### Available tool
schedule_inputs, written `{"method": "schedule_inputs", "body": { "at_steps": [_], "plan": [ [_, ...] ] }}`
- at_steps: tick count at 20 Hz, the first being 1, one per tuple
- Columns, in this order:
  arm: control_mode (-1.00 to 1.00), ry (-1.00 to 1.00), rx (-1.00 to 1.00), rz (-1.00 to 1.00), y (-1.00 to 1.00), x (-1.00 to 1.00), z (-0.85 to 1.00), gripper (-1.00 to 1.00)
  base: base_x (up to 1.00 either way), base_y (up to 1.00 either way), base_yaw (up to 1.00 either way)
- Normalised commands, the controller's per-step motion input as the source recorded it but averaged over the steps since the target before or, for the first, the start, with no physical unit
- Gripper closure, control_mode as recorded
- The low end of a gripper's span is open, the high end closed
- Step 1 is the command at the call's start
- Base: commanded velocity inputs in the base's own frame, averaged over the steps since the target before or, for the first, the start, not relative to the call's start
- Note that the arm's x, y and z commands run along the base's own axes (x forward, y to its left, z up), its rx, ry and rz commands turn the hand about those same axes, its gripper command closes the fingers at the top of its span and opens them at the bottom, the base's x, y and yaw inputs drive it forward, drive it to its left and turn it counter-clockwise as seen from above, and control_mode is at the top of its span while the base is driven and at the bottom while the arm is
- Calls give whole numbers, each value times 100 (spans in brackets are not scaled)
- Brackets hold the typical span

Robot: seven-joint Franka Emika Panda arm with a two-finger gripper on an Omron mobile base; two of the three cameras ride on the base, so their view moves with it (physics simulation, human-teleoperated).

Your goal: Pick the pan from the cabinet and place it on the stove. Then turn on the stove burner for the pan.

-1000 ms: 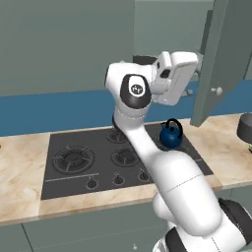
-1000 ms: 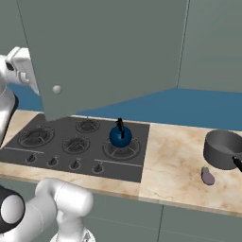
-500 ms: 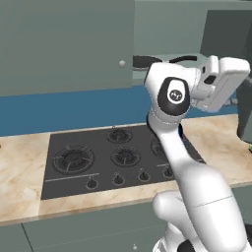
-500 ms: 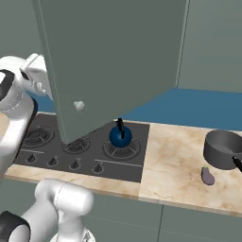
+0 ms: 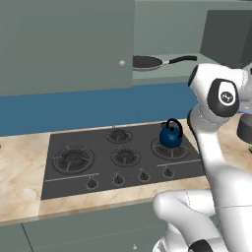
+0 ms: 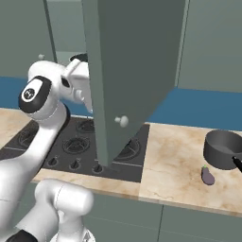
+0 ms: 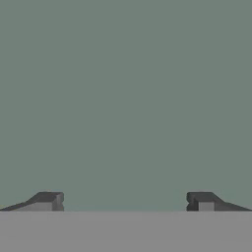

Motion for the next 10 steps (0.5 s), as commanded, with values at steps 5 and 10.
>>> {"method": "schedule_inputs", "body": {
  "at_steps": [5,10],
  "plan": [
    [-100,0,4,0,-95,0,-1,-100,0,0,0],
    [-100,0,2,1,-53,0,-3,-100,0,0,0]
  ]
}}
